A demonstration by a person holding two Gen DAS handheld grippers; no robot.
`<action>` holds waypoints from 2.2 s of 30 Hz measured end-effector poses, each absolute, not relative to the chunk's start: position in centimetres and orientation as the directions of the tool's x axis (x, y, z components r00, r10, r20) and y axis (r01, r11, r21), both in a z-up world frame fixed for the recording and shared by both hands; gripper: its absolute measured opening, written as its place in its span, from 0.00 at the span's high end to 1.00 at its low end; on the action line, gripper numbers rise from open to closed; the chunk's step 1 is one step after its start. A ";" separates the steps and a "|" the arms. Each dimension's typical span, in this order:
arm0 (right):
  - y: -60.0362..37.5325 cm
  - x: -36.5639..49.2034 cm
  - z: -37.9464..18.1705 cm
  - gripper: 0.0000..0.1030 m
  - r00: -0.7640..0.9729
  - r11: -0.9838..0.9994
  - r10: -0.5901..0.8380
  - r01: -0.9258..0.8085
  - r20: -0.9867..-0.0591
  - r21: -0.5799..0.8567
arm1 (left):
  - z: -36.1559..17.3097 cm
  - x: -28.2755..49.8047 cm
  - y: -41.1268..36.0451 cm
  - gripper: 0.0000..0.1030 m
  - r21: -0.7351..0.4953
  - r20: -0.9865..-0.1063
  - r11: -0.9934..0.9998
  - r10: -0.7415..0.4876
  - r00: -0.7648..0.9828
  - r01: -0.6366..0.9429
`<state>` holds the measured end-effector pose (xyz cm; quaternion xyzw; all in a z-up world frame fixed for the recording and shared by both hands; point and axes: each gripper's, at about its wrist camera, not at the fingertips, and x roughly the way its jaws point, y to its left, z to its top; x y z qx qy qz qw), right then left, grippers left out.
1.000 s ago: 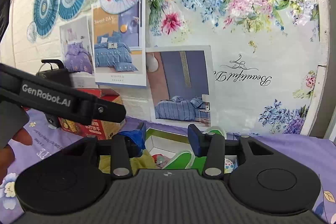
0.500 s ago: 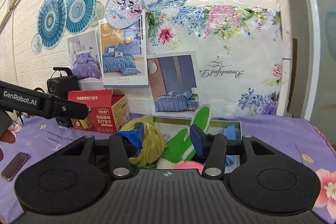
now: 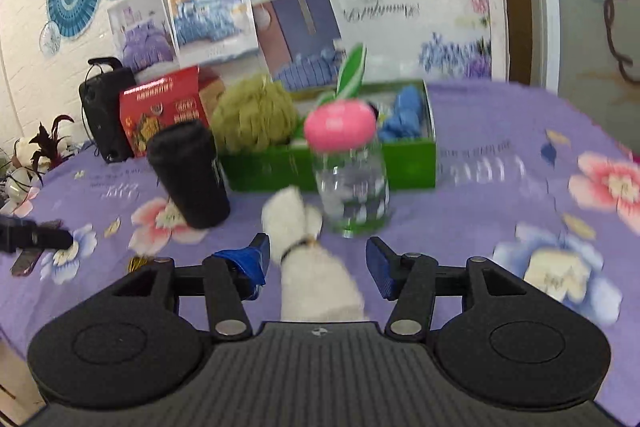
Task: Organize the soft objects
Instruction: 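Move both tools back toward the adidas shoelace and tissue pack, then close the right gripper on the adidas shoelace while the left approaches the tissue pack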
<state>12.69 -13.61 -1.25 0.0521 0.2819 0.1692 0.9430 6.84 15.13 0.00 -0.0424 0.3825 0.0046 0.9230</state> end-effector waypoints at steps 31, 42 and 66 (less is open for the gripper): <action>1.1 12.5 -3.1 0.58 0.514 0.746 0.579 -0.647 -0.633 0.157 | -1.5 12.9 19.2 0.00 -0.206 -0.779 0.972 -0.092 0.620 -0.115; 4.3 16.3 -5.5 0.58 0.500 0.747 0.546 -0.654 -0.673 0.120 | -0.4 9.3 22.9 0.00 -0.163 -0.768 0.958 0.027 0.639 -0.236; -1.5 17.0 -4.2 0.56 0.515 0.773 0.474 -0.632 -0.714 0.057 | -5.6 10.8 14.8 0.06 0.003 -0.800 0.866 -0.298 0.521 0.500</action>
